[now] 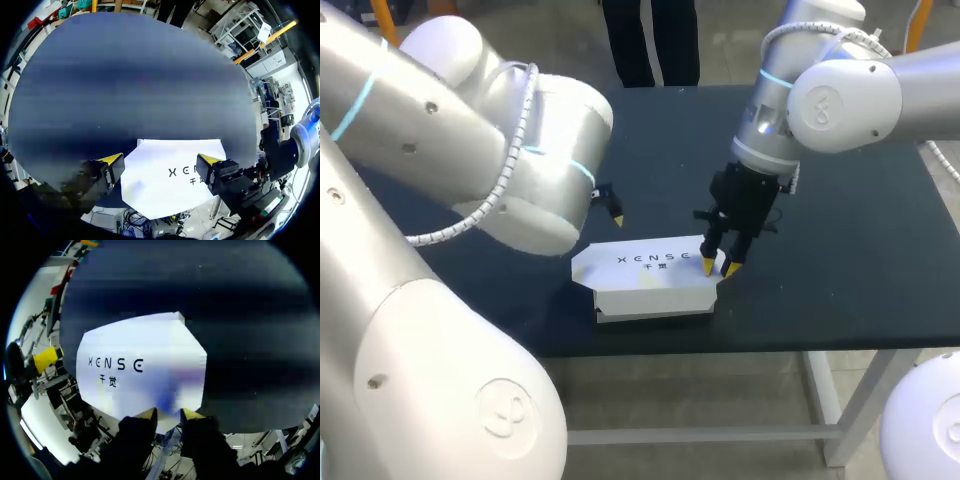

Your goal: Assemble the packaging by folding the flat box into shape, placing the metal phone stand inside, and closing the box properly

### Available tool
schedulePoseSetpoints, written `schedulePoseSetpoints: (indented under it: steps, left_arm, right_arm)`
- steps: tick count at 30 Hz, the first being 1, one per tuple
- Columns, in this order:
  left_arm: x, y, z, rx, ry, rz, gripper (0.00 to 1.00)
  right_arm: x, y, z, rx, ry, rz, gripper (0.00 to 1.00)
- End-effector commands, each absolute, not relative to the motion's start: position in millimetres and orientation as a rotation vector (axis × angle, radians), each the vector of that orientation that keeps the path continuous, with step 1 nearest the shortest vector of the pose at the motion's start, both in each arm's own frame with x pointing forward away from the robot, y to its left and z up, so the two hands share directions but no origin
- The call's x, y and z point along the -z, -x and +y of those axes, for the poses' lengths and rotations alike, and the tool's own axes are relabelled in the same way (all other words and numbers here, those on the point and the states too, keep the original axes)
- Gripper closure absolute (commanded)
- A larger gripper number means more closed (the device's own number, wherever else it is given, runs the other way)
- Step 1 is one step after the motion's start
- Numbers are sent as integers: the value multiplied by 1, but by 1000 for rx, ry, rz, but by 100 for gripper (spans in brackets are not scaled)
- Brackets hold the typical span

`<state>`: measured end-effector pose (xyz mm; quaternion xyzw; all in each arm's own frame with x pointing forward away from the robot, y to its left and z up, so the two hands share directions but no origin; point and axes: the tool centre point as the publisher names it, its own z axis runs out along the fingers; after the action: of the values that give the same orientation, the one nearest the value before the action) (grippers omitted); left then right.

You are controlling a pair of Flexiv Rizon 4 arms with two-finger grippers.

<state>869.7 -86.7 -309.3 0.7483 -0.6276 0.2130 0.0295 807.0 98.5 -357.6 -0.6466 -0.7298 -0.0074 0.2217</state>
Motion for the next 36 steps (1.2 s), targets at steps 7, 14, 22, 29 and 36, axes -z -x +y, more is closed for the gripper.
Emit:
schedulePoseSetpoints:
  steps: [7, 14, 22, 29, 36]
  left_arm:
    - [319, -866, -86, -114, -2026, -1784, 0]
    - [323, -863, -88, -60, -1982, -1808, 0]
    - [326, -859, -92, 23, -2080, -1786, 0]
    - [326, -859, -92, 23, -2080, -1786, 0]
    - [327, -862, -95, 111, -2068, -1732, 0]
  right_arm:
    - [358, -807, 99, 16, 1792, -2019, 65]
    - [359, -807, 100, 12, 1795, -2019, 65]
    - [359, -807, 100, 12, 1799, -2017, 65]
    - [359, -807, 99, 12, 1800, -2018, 65]
    - [358, -807, 99, 15, 1809, -2013, 65]
